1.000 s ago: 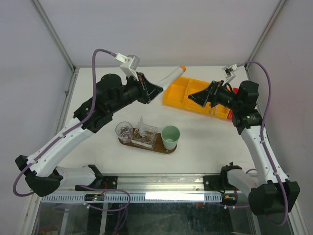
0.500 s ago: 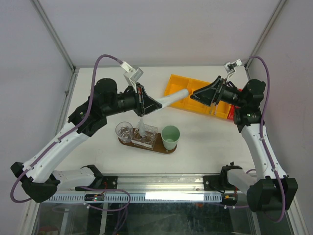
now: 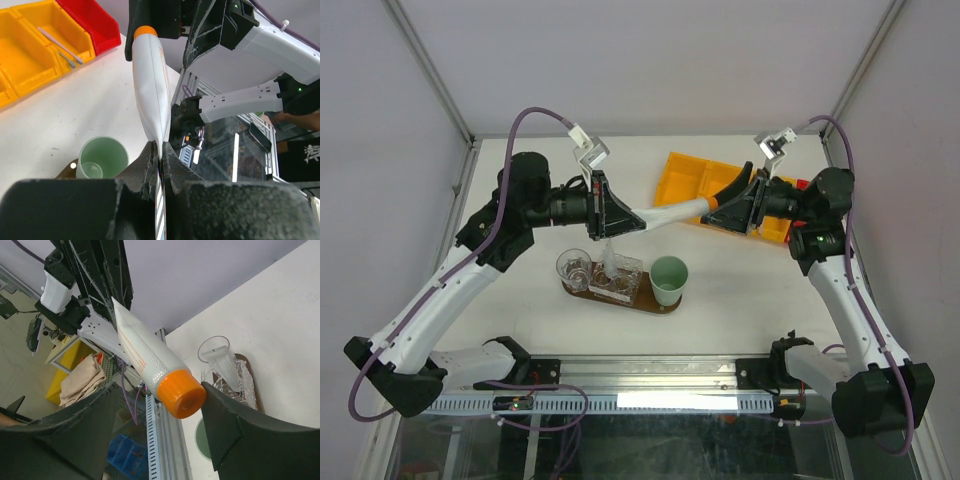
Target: Prepare toiletry sets of a toothbrush and toothpaste on the tray
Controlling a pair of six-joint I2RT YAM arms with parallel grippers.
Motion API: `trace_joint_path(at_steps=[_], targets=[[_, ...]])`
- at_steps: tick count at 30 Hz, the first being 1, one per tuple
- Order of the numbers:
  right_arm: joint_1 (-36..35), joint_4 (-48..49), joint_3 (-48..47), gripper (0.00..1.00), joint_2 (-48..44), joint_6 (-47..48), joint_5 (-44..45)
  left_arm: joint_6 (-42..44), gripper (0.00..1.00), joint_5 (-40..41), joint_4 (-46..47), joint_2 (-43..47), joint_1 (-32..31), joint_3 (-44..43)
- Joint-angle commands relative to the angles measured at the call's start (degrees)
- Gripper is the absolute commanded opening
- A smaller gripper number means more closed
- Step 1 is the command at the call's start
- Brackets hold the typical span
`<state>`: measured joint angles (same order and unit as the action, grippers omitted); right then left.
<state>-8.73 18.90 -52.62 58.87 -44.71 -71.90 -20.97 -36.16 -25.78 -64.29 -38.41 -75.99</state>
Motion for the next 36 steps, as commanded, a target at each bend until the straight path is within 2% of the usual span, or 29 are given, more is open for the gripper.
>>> trace_joint_path(at_steps=[1,7,11,23,24,25,27,31,32,36], targets=[[-0.6,4.7,-0.2,0.68,-1.6,-0.6,-3.0,2.0,0.0,-8.1,4.2,-0.3,2.6,-1.5],[-1.2,6.2,-0.1,0.61,-2.1,-0.5,-4.8,2.6,0.0,-13.8,4.2,-1.0,5.8,-1.0],[-1.8,6.8,0.1,0.51,-1.6,-0.4,-5.6,2.8,0.0,-15.6,4.2,-1.8,6.5,-0.6],[-2.5,6.9,1.0,0.03,-2.4,1.1,-4.7,-0.4,0.0,-16.1,8.0,0.1,7.3,1.7],[-2.5,6.2,1.1,0.0,-2.8,1.5,-3.8,-1.5,0.03,-15.6,8.8,0.4,7.3,2.1],[-2.4,5.8,1.2,0.0,-3.0,1.7,-3.0,-2.7,0.18,-15.2,10.0,0.8,7.3,2.9],[-2.5,5.4,1.7,0.0,-3.3,1.6,-0.9,-5.5,0.38,-14.6,13.6,2.0,7.3,4.7],[-2.5,6.9,3.2,0.0,-4.5,-0.6,3.1,-11.2,0.66,-10.5,19.7,4.5,7.3,8.3],[-2.5,7.3,3.5,0.0,-4.7,-1.4,4.1,-12.5,0.7,-8.9,20.7,5.1,7.3,9.4],[-2.5,11.5,5.4,0.0,-5.4,-7.4,9.1,-17.5,0.72,-1.7,23.4,7.3,7.3,13.3]])
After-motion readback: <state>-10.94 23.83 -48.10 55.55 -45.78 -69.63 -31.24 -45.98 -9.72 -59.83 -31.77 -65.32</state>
